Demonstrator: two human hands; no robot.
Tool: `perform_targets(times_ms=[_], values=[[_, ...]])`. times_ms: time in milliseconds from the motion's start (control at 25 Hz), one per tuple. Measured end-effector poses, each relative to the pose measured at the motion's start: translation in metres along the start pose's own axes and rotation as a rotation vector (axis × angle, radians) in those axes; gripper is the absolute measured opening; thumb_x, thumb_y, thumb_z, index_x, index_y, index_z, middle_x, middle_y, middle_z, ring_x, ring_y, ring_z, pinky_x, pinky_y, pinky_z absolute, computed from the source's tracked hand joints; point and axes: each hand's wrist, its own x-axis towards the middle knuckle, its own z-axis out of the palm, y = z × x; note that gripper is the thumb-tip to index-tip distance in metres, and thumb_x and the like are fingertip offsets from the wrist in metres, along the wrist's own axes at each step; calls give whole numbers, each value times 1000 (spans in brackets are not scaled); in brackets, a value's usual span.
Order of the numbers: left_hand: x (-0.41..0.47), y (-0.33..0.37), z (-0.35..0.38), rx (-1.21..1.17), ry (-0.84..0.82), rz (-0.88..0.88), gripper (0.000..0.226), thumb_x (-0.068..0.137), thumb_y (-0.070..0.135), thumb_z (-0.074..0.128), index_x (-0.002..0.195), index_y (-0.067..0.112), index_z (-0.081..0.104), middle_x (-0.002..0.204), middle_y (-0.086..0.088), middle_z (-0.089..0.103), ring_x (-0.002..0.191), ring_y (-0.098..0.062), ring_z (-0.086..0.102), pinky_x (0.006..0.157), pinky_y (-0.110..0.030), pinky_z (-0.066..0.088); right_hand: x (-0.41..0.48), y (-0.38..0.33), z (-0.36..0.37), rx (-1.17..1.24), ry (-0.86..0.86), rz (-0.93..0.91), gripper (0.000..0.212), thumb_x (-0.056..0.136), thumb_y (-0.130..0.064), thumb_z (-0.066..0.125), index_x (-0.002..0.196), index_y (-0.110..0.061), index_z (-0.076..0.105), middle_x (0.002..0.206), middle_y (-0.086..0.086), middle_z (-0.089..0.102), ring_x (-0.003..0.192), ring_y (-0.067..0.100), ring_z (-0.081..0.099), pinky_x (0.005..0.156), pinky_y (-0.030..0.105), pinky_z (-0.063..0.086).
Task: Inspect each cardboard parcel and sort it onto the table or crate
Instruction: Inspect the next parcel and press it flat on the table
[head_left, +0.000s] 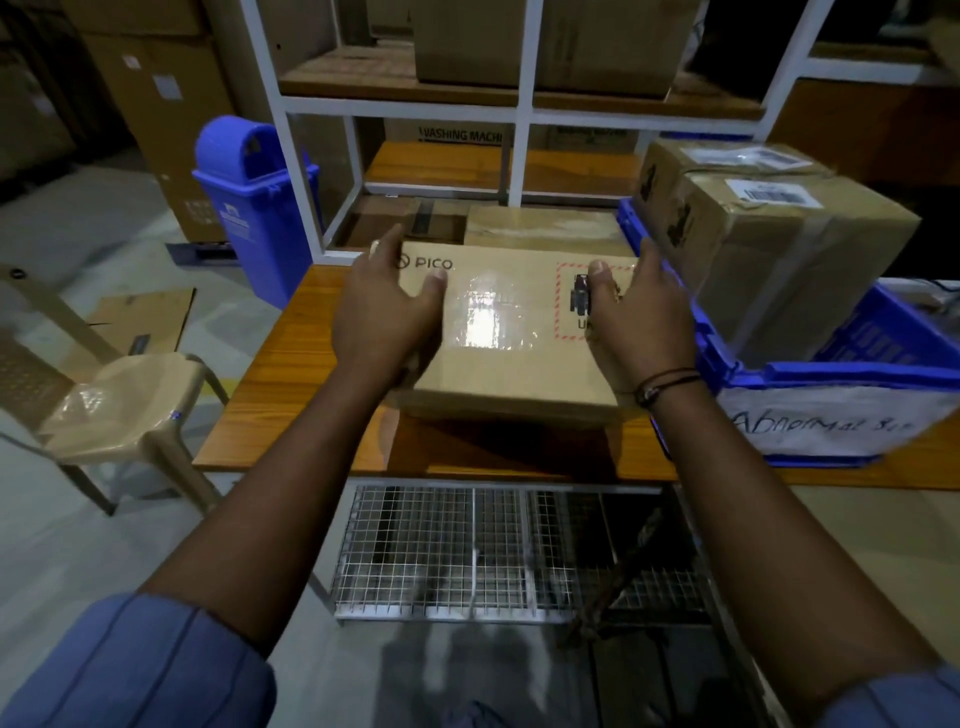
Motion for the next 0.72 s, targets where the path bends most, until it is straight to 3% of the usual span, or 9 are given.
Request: perform_targets(times_ms=[120, 240, 400, 720], values=[[-1, 12, 22, 333, -66, -17, 74, 103, 65, 34, 166, 31, 14, 169, -23, 15, 151, -42, 28, 115, -55, 33, -6, -17, 12, -268, -60, -23, 75, 104, -61, 26, 164, -17, 17, 169, 27, 10, 154, 50, 14, 124, 62, 16], [5, 11, 26, 422, -71, -26, 75, 104, 67, 23, 167, 30, 8, 170, -25, 7, 154, -45, 21, 118, -58, 26, -19, -42, 29, -374, -133, -150, 79, 103, -64, 20, 166, -17, 9, 172, 21, -5, 156, 49, -7, 125, 62, -5], [9, 5, 27, 426, -74, 1, 73, 104, 67, 24, 166, 32, 8, 171, -23, 7, 155, -44, 18, 120, -58, 23, -36, -59, 49, -459, -180, -351, 82, 103, -67, 11, 167, -16, 2, 172, 21, -9, 159, 40, -10, 126, 59, -4], [15, 5, 29, 425, -77, -5, 73, 104, 67, 25, 166, 32, 11, 170, -23, 13, 154, -43, 20, 119, -57, 25, -27, -58, 45, -473, -253, -405, 81, 103, -68, 13, 167, -20, 3, 173, 17, -8, 159, 36, -10, 127, 57, -4]])
